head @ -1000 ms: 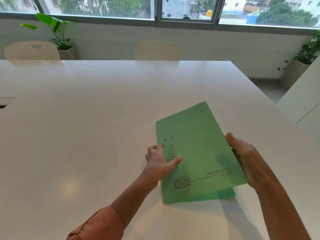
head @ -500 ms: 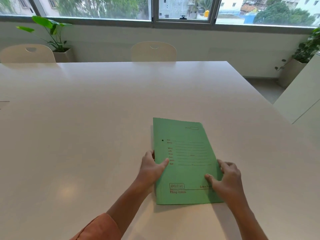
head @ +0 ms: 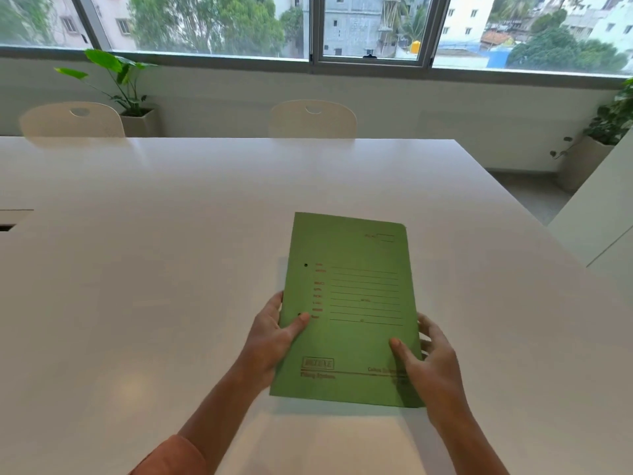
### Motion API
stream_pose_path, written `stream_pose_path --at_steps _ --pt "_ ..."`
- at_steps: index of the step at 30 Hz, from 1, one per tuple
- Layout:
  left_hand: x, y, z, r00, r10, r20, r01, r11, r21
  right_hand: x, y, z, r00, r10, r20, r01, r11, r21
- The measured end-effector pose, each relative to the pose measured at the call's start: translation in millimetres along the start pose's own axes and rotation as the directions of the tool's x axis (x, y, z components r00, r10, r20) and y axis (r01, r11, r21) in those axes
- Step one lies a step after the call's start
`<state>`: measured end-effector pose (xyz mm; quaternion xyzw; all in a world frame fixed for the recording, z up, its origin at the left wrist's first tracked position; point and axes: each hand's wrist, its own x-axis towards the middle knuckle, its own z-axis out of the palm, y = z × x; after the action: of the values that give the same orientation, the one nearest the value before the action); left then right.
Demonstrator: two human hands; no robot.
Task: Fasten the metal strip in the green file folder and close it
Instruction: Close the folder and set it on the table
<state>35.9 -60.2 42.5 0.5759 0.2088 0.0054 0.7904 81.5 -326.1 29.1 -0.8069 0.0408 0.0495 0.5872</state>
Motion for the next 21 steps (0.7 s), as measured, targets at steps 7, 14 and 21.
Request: stream_pose_path --at_steps 7,14,21 --pt "30.4 60.9 -85.4 0.987 0.095 -0.132 -0.086 0.993 0.077 21.0 -56.3 84.0 0.979 -0.088 0.184 0.051 0.979 0.198" --pt "73.6 106.3 -177.2 0.926 0.231 -0.299 -0.114 0.925 0.363 52.9 -102.3 200.0 0.961 -0.126 0.246 0.085 0.982 0.169" --pt "116.6 122.4 -247.2 0.884 0.251 -0.395 -0.034 0.876 0.482 75.9 -119.5 291.8 0.958 -0.048 0.283 0.024 0.996 0.087"
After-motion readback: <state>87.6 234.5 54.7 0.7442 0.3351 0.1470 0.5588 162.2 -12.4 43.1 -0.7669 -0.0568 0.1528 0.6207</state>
